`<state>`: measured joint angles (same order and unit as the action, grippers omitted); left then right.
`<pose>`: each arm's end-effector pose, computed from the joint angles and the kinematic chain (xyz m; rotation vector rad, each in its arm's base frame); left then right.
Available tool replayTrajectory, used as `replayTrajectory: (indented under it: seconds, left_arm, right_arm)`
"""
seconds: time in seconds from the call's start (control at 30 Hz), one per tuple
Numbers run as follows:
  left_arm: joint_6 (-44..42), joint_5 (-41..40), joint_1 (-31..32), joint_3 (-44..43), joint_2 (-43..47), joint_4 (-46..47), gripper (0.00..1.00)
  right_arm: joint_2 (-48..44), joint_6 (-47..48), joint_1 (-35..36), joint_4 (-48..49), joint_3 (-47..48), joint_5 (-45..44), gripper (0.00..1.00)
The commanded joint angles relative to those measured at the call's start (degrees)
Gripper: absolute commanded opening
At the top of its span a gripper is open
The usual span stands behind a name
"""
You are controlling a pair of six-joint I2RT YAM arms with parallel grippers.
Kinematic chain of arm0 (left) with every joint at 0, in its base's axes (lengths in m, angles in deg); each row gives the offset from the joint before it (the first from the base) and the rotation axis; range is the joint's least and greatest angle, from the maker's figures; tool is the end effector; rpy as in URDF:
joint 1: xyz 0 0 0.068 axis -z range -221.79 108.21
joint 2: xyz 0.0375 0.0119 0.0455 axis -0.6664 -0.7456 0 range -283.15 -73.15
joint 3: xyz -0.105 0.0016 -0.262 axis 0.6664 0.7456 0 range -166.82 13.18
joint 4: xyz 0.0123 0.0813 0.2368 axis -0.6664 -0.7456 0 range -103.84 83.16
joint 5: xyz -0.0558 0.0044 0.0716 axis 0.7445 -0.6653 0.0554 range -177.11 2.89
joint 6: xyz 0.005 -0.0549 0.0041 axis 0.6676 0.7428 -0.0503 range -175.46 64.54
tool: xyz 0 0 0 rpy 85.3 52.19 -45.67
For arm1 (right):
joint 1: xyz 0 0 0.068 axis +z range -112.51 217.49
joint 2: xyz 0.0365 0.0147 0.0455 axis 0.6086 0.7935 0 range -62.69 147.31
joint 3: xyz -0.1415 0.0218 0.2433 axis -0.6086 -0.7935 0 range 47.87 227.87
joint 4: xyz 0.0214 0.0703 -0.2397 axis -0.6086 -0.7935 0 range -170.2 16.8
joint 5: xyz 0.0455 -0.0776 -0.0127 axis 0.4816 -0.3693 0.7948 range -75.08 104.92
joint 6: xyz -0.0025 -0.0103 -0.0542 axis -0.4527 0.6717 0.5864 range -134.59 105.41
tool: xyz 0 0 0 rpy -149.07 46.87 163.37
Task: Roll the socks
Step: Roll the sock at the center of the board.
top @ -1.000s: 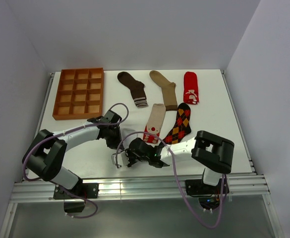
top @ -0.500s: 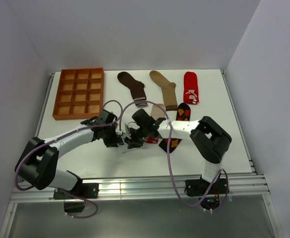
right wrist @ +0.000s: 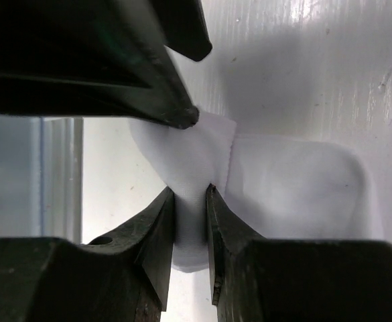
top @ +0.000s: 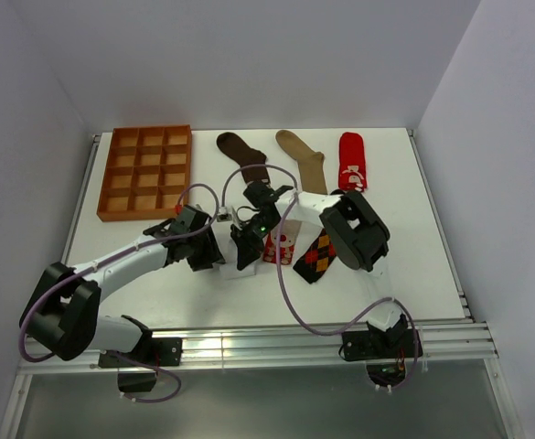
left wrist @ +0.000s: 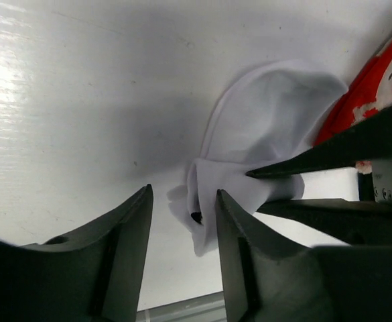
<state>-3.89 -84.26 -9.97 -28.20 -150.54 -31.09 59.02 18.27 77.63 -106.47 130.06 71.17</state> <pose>0.2027 -0.1281 0.1952 -0.4515 2.6993 -0.5345 0.2936 0.2884 0.1535 -1.6989 1.9458 1.3982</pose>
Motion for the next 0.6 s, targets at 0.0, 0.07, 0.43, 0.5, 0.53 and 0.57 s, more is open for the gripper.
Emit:
replayTrajectory:
  seconds: [0.0,0.07,0.43,0.5,0.53,0.57]
  left_arm:
    - [-0.33,-2.59,-0.08,0.78,3.11,2.27,0.48]
    - [-0.51,-4.50,-0.08,1.92,4.17,4.99,0.53]
    - [-4.54,-2.34,1.06,9.47,7.33,21.51,0.60]
    - [-4.90,-1.54,1.15,10.27,7.51,23.72,0.60]
    - [-5.42,0.29,1.15,11.23,7.51,25.99,0.60]
    - [-5.43,0.83,1.23,11.67,7.51,26.96,0.60]
  right_arm:
    - [5.46,-0.08,-1.20,-10.92,4.46,-0.27,0.13]
    - [7.57,0.10,-1.56,-13.12,6.40,0.87,0.13]
    - [11.44,-2.45,-2.70,-14.62,10.00,-0.44,0.13]
    - [11.62,-2.80,-2.70,-14.54,10.27,-0.53,0.13]
    - [11.88,-3.24,-2.70,-14.36,10.53,-0.70,0.13]
    - [12.06,-3.42,-2.70,-14.27,10.62,-0.70,0.13]
